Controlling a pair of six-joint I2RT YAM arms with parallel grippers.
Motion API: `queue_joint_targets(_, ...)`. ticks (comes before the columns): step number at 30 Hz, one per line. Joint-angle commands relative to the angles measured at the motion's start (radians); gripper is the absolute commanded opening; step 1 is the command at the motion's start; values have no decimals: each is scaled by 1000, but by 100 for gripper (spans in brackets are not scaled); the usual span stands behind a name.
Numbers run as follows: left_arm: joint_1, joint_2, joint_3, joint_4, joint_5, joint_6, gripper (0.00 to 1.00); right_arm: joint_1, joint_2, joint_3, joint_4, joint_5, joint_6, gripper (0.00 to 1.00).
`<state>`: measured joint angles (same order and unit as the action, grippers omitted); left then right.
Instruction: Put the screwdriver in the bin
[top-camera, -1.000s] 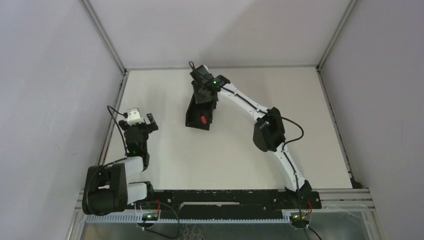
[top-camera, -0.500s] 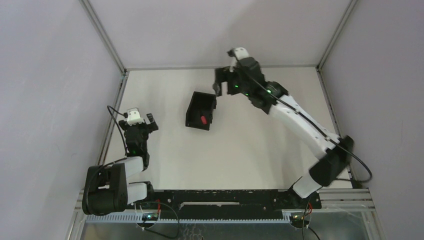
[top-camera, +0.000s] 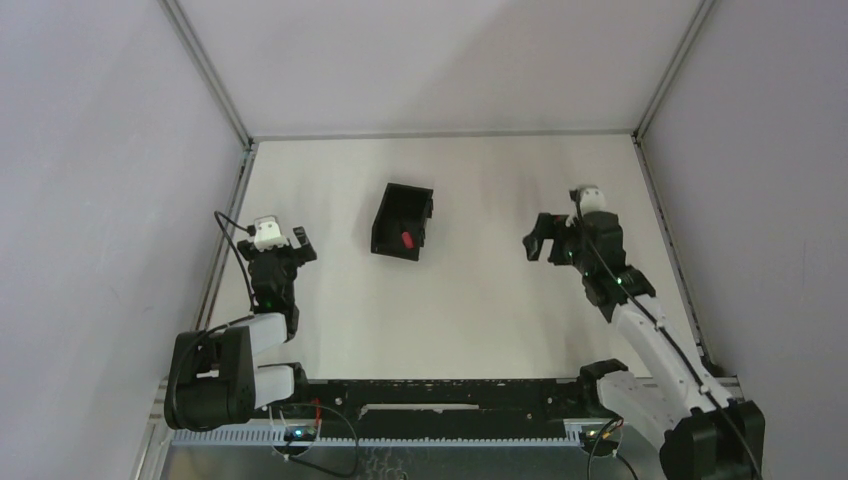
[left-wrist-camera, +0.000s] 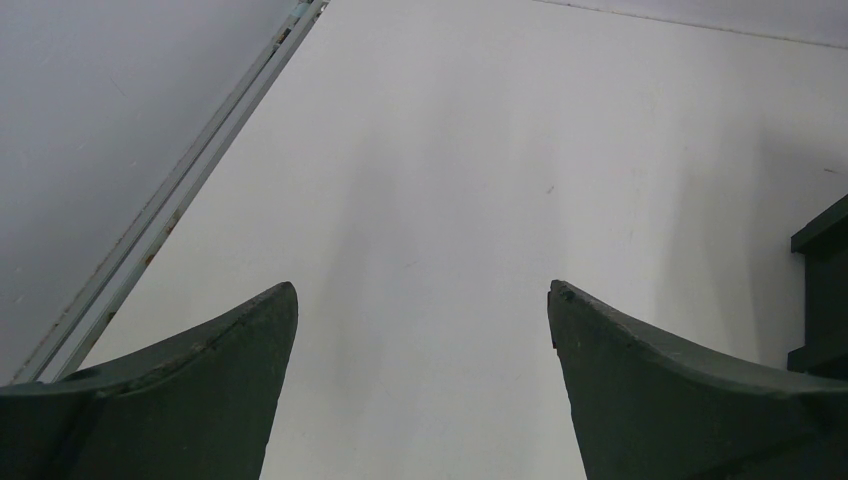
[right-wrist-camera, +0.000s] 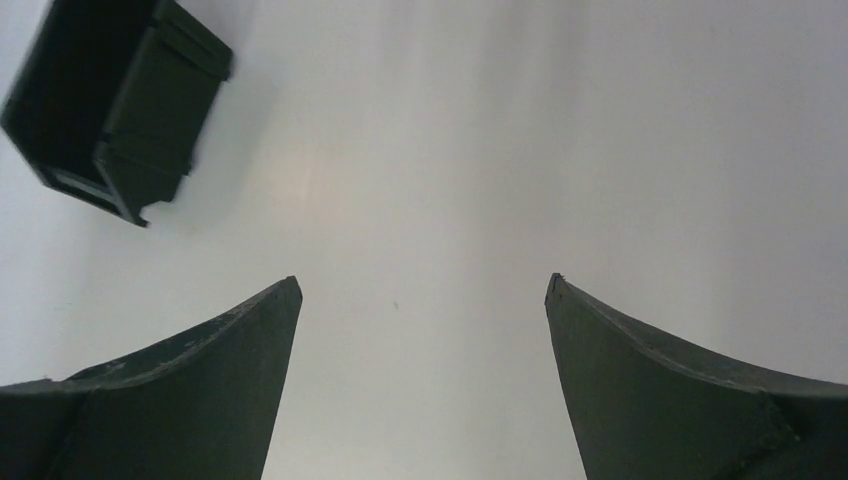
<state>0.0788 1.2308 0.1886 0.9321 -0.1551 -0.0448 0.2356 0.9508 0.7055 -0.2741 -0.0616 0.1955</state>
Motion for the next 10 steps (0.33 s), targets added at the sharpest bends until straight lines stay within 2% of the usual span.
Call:
queue_joint_targets(1,-8,0,50,24,-12,13,100,-40,-118,-124,138,4,31,100)
queue_joint_targets(10,-7,-1,50,23,-11,13,100,-41,-101,-178,159,37,28,100)
